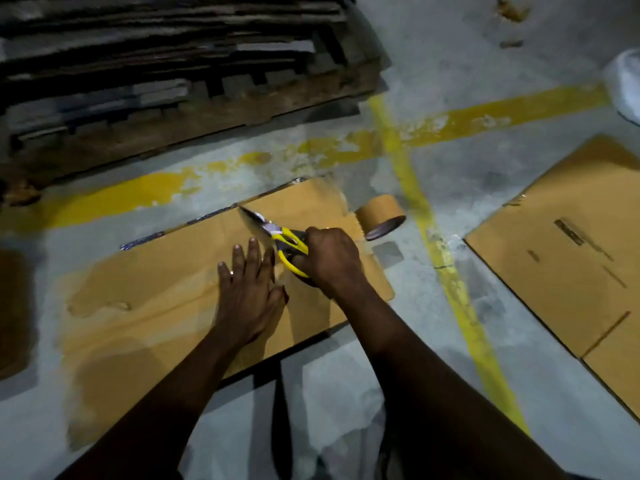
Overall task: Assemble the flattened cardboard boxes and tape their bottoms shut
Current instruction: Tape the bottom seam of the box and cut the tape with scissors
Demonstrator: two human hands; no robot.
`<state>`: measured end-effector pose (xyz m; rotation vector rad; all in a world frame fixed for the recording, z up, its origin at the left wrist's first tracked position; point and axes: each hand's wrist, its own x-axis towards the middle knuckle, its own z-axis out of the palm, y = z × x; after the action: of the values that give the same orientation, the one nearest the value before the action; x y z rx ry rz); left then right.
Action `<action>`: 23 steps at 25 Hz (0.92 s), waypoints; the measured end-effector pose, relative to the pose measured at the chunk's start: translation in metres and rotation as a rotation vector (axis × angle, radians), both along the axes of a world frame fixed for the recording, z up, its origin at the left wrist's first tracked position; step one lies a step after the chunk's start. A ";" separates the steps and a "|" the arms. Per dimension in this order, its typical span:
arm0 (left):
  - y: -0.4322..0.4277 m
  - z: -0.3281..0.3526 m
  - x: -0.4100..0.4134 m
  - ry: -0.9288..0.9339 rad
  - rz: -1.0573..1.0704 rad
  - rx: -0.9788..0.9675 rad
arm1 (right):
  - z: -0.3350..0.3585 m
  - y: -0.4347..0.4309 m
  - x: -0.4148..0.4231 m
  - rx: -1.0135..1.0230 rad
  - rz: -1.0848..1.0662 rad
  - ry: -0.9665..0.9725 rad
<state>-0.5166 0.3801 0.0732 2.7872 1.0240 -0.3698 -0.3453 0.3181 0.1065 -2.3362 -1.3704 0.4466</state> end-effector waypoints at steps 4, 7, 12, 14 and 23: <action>0.011 0.007 0.070 -0.063 -0.174 -0.043 | 0.010 -0.024 0.082 0.269 -0.506 0.210; 0.019 0.011 0.125 -0.095 -0.220 -0.035 | 0.005 -0.048 0.140 0.285 -0.802 0.210; 0.028 0.002 0.166 -0.120 -0.269 0.021 | -0.049 -0.083 0.149 0.251 -0.855 0.588; 0.030 -0.001 0.162 -0.148 -0.293 0.053 | -0.066 -0.079 0.141 0.359 -0.850 0.870; 0.033 -0.002 0.159 -0.159 -0.272 -0.010 | -0.079 -0.044 0.137 0.509 -0.946 0.775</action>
<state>-0.3581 0.4131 0.0710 2.8951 0.6090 -0.1793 -0.2086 0.2744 0.0272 -1.7841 0.0321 0.5190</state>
